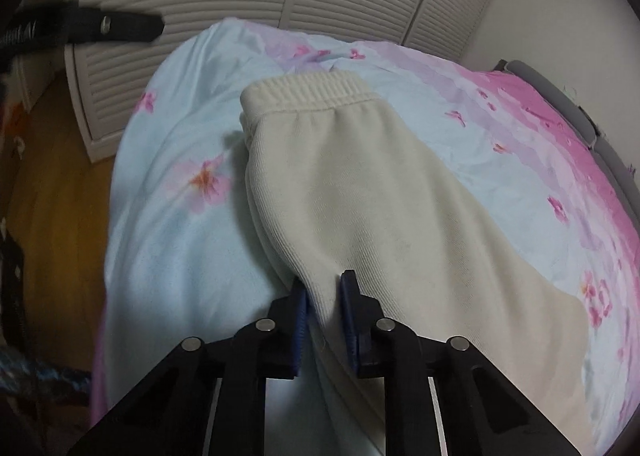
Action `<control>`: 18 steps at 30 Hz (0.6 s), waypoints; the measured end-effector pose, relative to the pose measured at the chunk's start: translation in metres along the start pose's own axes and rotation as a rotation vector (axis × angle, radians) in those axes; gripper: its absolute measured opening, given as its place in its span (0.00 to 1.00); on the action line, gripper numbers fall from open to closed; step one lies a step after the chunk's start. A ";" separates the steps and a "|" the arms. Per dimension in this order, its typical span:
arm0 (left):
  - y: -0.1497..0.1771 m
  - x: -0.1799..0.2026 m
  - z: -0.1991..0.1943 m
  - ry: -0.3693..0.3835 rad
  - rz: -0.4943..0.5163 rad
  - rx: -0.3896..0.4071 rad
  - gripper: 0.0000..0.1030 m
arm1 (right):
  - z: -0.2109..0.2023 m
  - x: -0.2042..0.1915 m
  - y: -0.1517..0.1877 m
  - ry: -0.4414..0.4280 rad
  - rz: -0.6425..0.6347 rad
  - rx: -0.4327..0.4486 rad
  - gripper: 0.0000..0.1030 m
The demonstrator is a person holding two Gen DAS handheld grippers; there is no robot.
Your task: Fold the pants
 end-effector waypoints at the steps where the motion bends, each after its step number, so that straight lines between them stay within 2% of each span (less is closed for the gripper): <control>1: 0.001 -0.001 0.001 0.006 -0.005 -0.003 0.87 | -0.004 -0.001 -0.002 -0.003 -0.003 0.011 0.15; 5: 0.003 -0.004 0.007 0.021 -0.014 -0.016 0.87 | -0.013 -0.005 -0.007 -0.044 0.001 0.030 0.08; 9: 0.006 -0.004 0.015 0.045 -0.015 -0.048 0.87 | -0.009 -0.001 -0.005 -0.044 0.033 0.037 0.11; 10: 0.006 -0.004 0.017 0.054 -0.017 -0.053 0.87 | -0.011 0.000 -0.006 -0.034 0.039 0.043 0.22; 11: 0.006 -0.003 0.018 0.065 -0.020 -0.059 0.87 | -0.014 0.001 -0.006 -0.007 0.041 0.052 0.40; 12: 0.006 -0.002 0.019 0.072 -0.025 -0.063 0.87 | -0.020 0.003 -0.006 0.011 0.042 0.074 0.46; 13: 0.005 -0.001 0.021 0.082 -0.032 -0.069 0.87 | -0.025 0.003 -0.006 0.015 0.047 0.096 0.48; 18: 0.003 0.010 0.031 0.146 -0.081 -0.101 0.87 | -0.058 0.018 0.000 0.021 0.141 0.191 0.48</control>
Point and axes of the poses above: each gripper's, at about its wrist camera, not at the fingertips, and z roughly the way its jaws point, x to its right, y to its underside, the point moved 3 cm from there along z, roughly the way its jaws point, and after that the axes turned 9 degrees about -y, right-handed, at the moved point
